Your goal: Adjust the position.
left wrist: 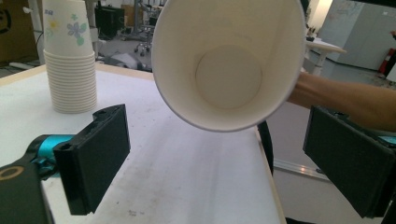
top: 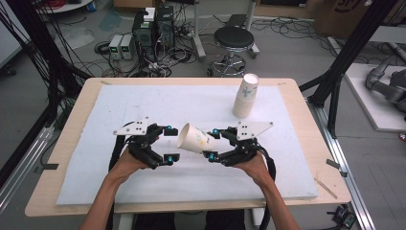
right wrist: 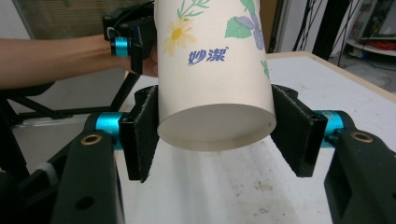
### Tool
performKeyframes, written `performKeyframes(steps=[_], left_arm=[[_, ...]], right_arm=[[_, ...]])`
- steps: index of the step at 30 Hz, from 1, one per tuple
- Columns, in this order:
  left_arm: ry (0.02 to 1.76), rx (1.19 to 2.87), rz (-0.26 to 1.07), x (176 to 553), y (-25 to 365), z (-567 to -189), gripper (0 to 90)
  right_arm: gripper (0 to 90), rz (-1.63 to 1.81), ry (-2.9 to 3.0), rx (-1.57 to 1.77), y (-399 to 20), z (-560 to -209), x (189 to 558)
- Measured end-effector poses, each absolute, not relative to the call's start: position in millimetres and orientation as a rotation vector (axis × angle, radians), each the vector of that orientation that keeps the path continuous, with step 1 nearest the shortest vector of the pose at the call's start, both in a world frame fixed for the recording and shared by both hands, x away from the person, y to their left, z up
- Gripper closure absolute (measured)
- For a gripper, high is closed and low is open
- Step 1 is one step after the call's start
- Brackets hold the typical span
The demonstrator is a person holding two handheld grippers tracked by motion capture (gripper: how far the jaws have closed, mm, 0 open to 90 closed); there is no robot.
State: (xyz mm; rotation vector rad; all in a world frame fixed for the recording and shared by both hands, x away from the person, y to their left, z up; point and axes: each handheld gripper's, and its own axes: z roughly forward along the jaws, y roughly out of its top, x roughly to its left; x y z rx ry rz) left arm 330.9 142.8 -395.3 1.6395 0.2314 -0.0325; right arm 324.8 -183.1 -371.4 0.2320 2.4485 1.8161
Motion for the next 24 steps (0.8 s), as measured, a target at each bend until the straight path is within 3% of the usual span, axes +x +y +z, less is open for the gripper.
performKeyframes(steps=[24], left_arm=[[0.158, 1.56, -0.07, 336, 109, -393, 9.1]], right_arm=[[37.6, 1.891, 2.453, 0.177, -176, -379, 326]])
